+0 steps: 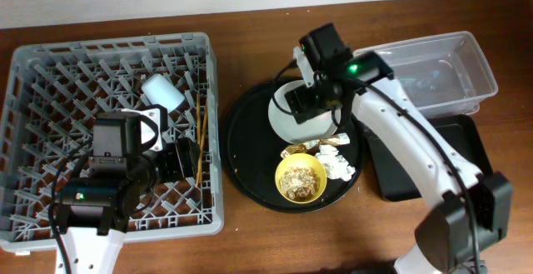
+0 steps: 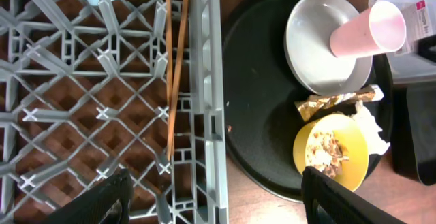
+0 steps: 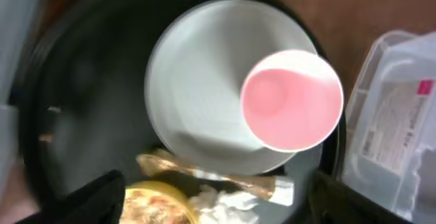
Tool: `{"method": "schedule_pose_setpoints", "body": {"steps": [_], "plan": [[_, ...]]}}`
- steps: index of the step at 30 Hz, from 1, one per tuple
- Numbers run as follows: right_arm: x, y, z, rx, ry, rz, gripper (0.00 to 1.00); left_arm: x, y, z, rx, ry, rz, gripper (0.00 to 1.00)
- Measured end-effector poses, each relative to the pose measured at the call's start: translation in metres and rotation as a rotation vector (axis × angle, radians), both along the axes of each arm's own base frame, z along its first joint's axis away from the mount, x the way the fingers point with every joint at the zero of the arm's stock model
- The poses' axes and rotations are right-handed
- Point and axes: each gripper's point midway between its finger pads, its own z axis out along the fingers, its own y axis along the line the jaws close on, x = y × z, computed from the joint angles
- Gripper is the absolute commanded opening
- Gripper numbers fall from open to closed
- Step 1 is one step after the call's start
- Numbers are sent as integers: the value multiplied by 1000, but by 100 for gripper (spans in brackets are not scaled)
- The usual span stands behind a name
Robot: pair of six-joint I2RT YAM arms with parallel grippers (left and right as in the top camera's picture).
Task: Sort waste into correct bins and load items into the dishwasher rack
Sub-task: 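Grasp the pink cup with the right gripper and lift it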
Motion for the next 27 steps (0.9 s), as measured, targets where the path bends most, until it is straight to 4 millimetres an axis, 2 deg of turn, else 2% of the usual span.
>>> {"method": "schedule_pose_setpoints", "body": {"steps": [2, 4, 6, 7, 8, 9, 11, 13, 14, 15, 16, 17, 18, 19, 20, 23, 24, 27], "plan": [[11, -4, -31, 11, -36, -24, 69, 1, 0, 0, 0, -3, 0, 78], [20, -3, -54, 22, -81, -25, 32, 2, 0, 1, -1, -8, 0, 78], [21, -3, -66, 33, -101, -31, 31, 3, 0, 2, -2, -17, 0, 78], [21, -3, -68, 33, -99, -30, 23, 4, -1, 3, -3, -20, 0, 78], [21, -3, -69, 32, -98, -29, 8, 4, -1, 3, -3, -21, 0, 78], [21, -3, -74, 28, -91, -27, 4, 5, -1, 3, -3, -23, 0, 78], [25, -5, -79, 7, -100, -32, 4, 6, -1, 4, -4, -31, 0, 79], [25, -6, -69, 0, -94, -29, 4, 10, -1, 7, -6, -48, 0, 92], [26, -6, -43, 5, -107, -27, 4, 12, -2, 9, -10, -61, -1, 99], [28, -3, -11, 24, -131, -22, 4, 15, -6, 13, -30, -80, -13, 99], [18, 2, 40, 77, -149, 1, 4, 17, -12, 17, -63, -98, -35, 99], [0, 12, 132, 212, -274, 66, 4, 24, -30, 32, -145, -159, -108, 99], [-24, 16, 192, 307, -376, 136, 4, 23, -51, 48, -244, -207, -208, 99], [-66, 20, 216, 420, -325, 275, 4, 22, -77, 76, -376, -300, -355, 99], [-91, 25, 231, 538, -307, 387, 4, 15, -92, 96, -458, -359, -465, 98], [-131, 53, 265, 832, -283, 659, 4, -8, -116, 140, -605, -500, -717, 93], [-139, 62, 271, 905, -257, 721, 4, -22, -122, 153, -655, -535, -818, 93], [-157, 84, 274, 981, -212, 843, 4, -31, -124, 159, -688, -543, -877, 92]]}}
